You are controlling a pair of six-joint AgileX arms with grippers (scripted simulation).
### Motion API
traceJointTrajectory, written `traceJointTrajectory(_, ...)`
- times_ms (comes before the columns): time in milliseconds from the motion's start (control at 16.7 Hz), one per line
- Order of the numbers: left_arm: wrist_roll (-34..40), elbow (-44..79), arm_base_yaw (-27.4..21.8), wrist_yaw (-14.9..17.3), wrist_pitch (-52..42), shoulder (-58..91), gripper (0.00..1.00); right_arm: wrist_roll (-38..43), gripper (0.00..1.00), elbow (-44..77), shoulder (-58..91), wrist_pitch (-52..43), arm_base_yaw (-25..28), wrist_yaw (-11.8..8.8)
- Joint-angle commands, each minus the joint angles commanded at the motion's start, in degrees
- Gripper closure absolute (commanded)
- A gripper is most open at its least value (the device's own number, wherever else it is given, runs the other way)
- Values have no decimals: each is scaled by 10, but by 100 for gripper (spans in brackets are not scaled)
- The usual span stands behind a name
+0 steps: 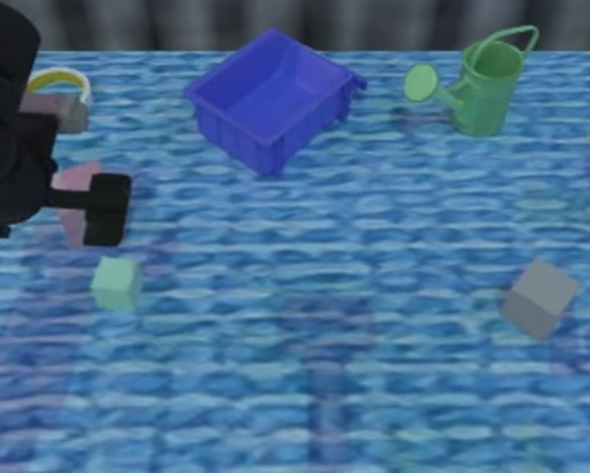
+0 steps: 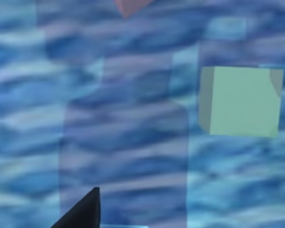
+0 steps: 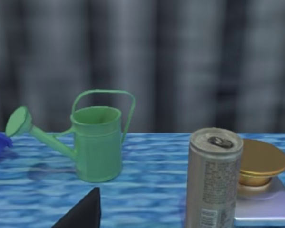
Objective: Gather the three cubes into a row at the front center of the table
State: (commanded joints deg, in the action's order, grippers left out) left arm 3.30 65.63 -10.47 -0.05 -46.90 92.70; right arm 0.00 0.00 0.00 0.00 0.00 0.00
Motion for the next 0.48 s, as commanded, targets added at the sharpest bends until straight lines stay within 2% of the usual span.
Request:
traceJointTrajectory(240,7,116,-17,0,-77,155,0,0,0,0,0,0,0,0)
traceJointTrajectory(480,10,177,-26,1,-113,222,0,0,0,0,0,0,0,0)
